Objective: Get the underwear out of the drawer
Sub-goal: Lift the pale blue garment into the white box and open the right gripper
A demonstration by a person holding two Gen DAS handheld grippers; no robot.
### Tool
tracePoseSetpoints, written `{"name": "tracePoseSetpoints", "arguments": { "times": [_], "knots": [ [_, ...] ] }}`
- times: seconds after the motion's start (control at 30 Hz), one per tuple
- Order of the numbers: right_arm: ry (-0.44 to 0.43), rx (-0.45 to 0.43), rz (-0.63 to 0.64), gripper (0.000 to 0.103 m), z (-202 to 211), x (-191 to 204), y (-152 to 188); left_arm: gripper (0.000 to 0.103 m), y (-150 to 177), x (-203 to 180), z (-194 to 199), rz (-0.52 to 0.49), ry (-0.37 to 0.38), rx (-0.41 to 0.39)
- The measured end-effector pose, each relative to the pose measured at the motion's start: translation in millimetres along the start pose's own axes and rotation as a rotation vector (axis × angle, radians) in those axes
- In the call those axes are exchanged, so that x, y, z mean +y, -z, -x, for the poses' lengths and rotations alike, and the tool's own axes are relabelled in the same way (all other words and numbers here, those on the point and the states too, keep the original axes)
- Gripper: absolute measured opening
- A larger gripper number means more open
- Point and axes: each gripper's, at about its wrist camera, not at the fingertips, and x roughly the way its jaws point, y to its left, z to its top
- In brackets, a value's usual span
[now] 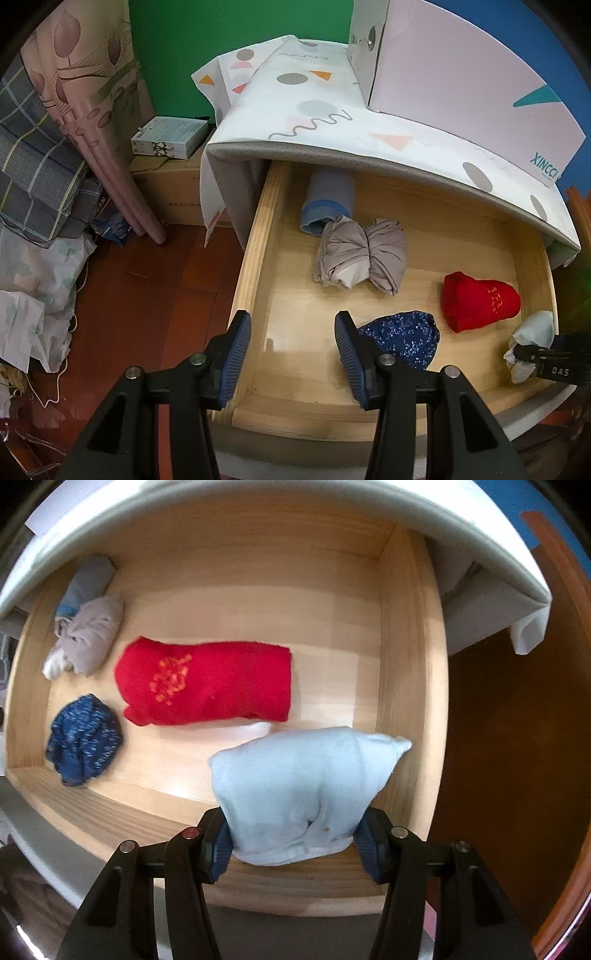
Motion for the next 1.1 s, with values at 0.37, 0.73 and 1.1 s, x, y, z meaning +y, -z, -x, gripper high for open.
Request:
{"name": "tracePoseSetpoints", "arguments": {
  "times": [0.37, 0.73, 1.1],
  "knots": [
    [-0.016, -0.074, -0.020, 0.052, 59, -9, 3, 0.048, 0, 2, 0, 0.010, 0.014, 0.001],
    [-0.012, -0.265, -0.001, 0.052, 194, -23, -45, 0.048, 0, 2, 2, 0.015, 0.026, -0.005],
    [-0.016, -0.469, -0.034, 0.052, 275, -17, -137, 0.048, 1, 2, 1, 0.014, 0.024, -0.003]
  ]
}}
